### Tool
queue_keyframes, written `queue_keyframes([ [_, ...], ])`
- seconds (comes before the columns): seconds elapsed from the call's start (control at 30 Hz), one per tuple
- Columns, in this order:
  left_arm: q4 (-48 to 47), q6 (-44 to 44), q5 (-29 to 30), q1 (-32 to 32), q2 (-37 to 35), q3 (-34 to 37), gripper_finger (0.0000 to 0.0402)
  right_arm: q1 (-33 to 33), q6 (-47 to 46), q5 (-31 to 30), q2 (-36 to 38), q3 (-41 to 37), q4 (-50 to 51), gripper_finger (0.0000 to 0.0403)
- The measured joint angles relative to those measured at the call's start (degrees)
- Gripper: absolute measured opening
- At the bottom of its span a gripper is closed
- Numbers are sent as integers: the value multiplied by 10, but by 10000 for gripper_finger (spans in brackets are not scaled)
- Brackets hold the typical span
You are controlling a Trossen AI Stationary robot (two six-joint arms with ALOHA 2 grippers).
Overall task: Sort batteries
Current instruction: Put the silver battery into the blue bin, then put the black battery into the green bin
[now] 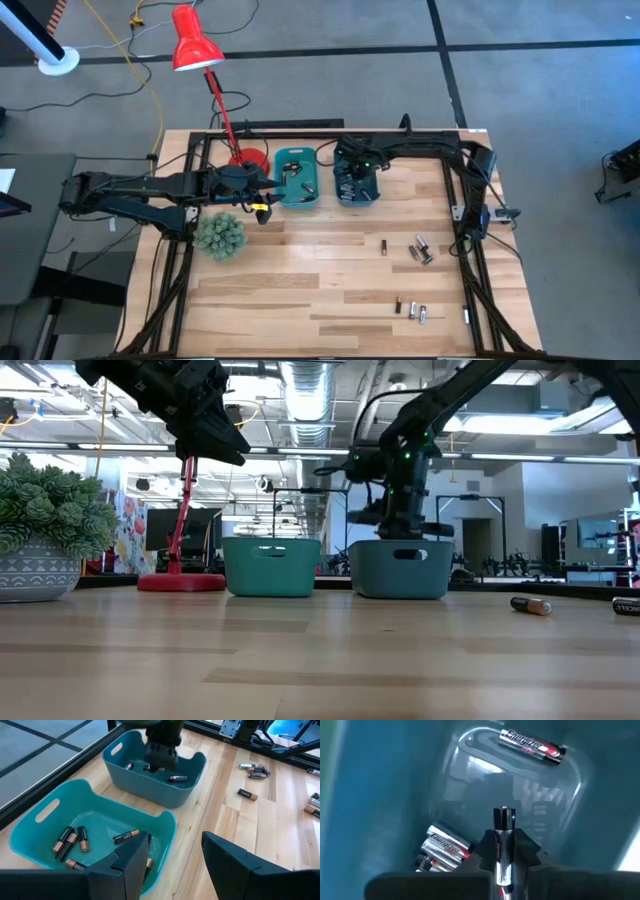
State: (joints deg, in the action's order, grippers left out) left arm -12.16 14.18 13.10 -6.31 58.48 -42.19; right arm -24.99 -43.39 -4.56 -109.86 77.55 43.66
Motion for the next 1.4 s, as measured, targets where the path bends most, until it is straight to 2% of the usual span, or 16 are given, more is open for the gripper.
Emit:
queue_keyframes([
  [0.23, -5, 20, 0, 0, 0, 0, 183, -8, 17, 2, -21, 5, -6, 74],
  [0.77, -6, 21, 0, 0, 0, 0, 183, -9, 19, 1, -13, 5, 1, 115],
  [0.93, -9, 21, 0, 0, 0, 0, 183, -2, 43, -6, 32, 5, 12, 123],
  [1.13, -9, 21, 0, 0, 0, 0, 183, 27, 40, -31, 126, 5, 42, 123],
  [1.23, -9, 21, 0, 0, 0, 0, 183, 57, 3, -50, 172, 5, 90, 122],
  [1.4, -9, 21, 0, 0, 0, 0, 183, 135, -114, -81, 220, 5, 203, 122],
])
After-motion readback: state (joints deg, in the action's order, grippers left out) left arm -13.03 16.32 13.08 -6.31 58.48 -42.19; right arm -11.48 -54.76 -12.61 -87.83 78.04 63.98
